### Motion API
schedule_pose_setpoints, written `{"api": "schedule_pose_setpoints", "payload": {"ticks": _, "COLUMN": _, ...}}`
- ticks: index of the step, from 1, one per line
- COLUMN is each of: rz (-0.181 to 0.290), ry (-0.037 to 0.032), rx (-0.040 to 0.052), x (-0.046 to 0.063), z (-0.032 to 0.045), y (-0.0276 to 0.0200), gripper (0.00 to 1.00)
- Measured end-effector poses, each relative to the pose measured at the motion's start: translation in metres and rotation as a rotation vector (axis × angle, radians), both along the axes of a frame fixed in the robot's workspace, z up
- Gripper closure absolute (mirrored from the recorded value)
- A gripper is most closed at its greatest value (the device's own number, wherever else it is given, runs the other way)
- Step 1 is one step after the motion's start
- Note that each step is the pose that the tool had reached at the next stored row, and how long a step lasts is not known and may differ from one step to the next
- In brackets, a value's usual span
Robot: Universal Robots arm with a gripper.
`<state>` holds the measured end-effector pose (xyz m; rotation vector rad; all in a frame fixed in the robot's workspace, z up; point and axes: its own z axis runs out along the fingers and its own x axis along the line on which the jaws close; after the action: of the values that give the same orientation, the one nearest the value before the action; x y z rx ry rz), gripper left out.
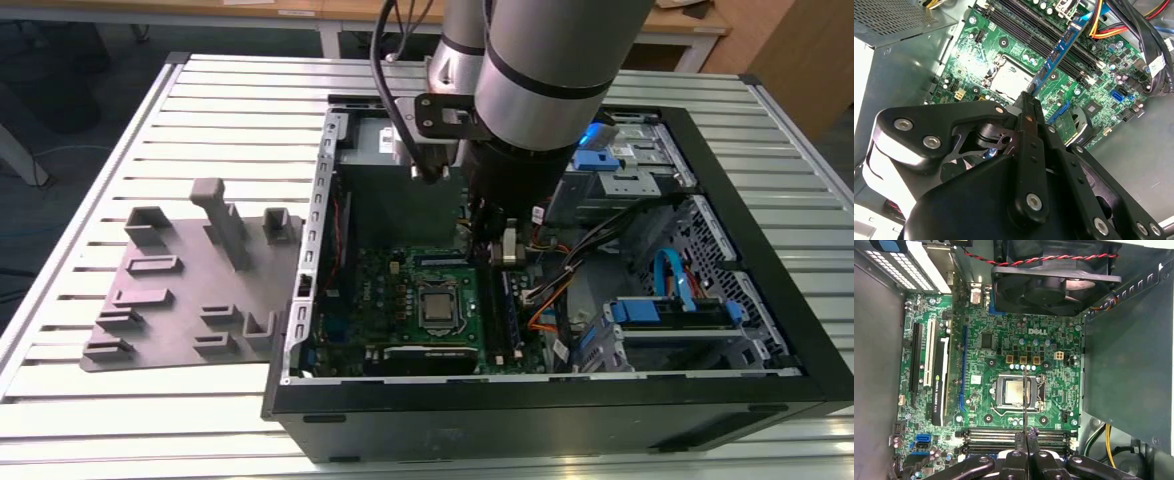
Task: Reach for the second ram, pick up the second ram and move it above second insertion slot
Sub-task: 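Pick up the second ram and move it above second insertion slot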
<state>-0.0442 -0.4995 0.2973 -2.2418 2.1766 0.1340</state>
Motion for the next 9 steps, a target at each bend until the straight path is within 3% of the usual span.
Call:
{"api": "schedule_pose_setpoints", "payload": {"ticks": 2, "rz": -0.013, "ry": 0.0, "rx": -0.0002, "x": 0.0001, "z": -0.0001, "y": 0.0, "gripper": 0.91}}
{"api": "schedule_pose_setpoints", "payload": {"ticks": 9, "rz": -0.136, "ry": 0.0, "rx": -0.0003, "x": 0.0, "z": -0.0005, "y": 0.0, "gripper": 0.91}}
